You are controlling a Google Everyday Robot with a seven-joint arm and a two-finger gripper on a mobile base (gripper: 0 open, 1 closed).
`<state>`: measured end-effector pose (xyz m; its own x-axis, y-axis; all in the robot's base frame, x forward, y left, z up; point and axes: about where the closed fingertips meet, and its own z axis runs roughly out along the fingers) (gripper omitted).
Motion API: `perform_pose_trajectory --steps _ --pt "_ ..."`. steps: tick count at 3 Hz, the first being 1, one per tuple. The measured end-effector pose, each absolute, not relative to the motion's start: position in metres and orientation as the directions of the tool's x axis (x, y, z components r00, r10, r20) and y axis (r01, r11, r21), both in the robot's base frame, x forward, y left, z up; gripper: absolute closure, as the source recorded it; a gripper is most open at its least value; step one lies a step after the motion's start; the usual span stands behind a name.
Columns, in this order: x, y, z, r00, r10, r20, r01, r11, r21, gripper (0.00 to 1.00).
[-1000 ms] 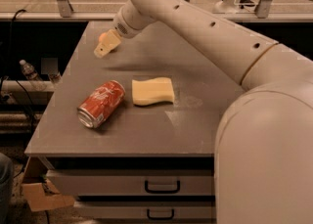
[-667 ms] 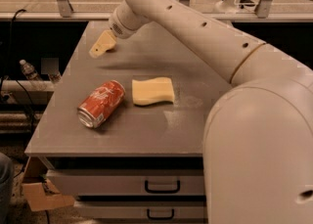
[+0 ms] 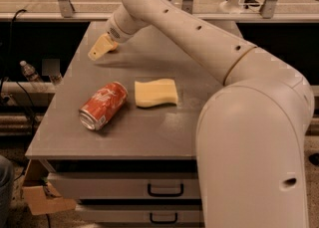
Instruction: Move orange near sponge
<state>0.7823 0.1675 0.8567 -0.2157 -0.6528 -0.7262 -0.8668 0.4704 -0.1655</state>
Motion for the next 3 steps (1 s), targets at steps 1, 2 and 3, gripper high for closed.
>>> perform_pose_trajectory --steps 1,2,3 --pt "0.784 0.171 0.855 -0.211 -0.648 -0.732 -0.871 0.464 -0.16 0.4" --pt "0.785 0.168 0.86 -0.202 -0.635 -0.746 -0.868 0.468 -0.164 0.64" --pt "0.785 0.165 0.868 -0.187 -0.626 -0.757 -0.865 0.47 -0.175 0.87"
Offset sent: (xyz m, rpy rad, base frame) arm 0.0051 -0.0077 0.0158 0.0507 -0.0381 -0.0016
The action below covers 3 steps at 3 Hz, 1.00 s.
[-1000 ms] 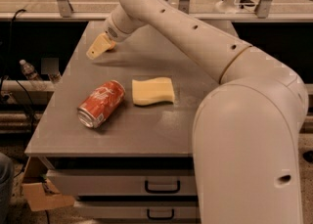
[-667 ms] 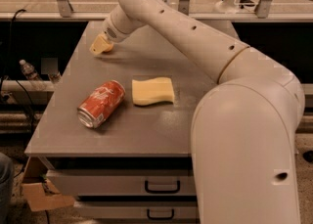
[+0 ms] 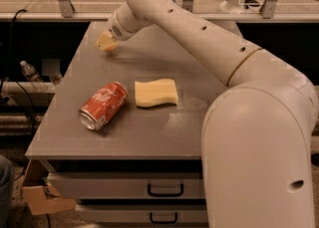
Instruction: Move orange near sponge
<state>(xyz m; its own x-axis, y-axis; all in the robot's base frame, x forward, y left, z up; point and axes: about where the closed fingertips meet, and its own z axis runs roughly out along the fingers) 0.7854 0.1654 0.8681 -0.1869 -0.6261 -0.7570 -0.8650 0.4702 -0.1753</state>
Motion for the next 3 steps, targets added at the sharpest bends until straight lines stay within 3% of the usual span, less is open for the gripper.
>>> perform_pose_trajectory --steps 1,3 --pt "0.784 0.157 0.882 -0.163 -0.628 -0.761 -0.859 0.469 -0.203 1.0" --pt "0.773 0.122 0.892 -0.159 -0.645 -0.748 -0.857 0.466 -0.219 1.0"
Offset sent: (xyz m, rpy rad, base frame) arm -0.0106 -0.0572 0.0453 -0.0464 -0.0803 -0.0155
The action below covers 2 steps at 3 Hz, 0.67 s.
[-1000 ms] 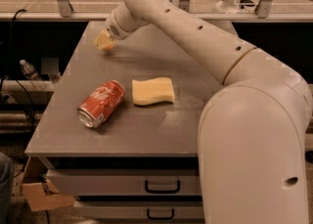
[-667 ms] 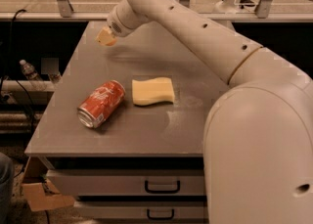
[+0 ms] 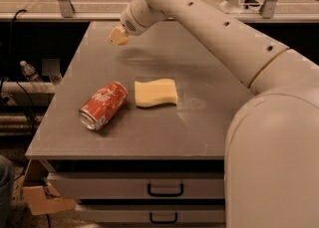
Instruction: Move orange near sponge
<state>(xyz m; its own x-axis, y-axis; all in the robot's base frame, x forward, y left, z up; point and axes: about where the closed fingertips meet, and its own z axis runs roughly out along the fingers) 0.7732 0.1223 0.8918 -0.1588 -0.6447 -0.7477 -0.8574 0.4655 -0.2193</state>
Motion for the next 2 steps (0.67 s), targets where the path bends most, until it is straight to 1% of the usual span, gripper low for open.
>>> perform_pose_trajectory --steps 2 --pt "0.762 0.093 0.885 -0.182 -0.646 -0.741 -0.862 0.467 -0.195 1.0"
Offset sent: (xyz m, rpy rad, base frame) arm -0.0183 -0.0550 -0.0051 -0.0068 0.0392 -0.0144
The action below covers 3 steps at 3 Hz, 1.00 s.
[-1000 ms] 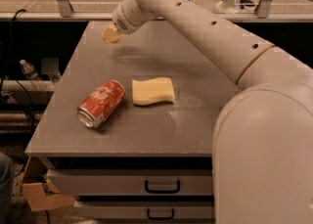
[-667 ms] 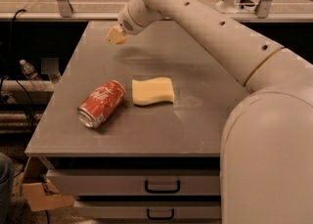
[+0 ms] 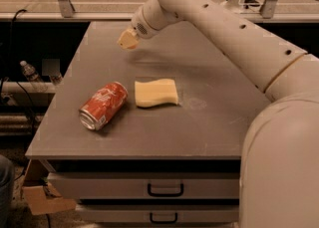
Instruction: Move orange near sponge
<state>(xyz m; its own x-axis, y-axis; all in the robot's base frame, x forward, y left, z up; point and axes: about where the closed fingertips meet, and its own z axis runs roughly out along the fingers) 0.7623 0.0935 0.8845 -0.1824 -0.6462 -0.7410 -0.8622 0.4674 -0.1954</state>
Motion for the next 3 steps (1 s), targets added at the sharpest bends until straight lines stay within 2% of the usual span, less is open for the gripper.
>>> perform_pose_trajectory --steps 3 --pt "0.719 0.04 0.884 -0.098 -0.75 -0.654 -0.941 0.284 -0.185 1.0"
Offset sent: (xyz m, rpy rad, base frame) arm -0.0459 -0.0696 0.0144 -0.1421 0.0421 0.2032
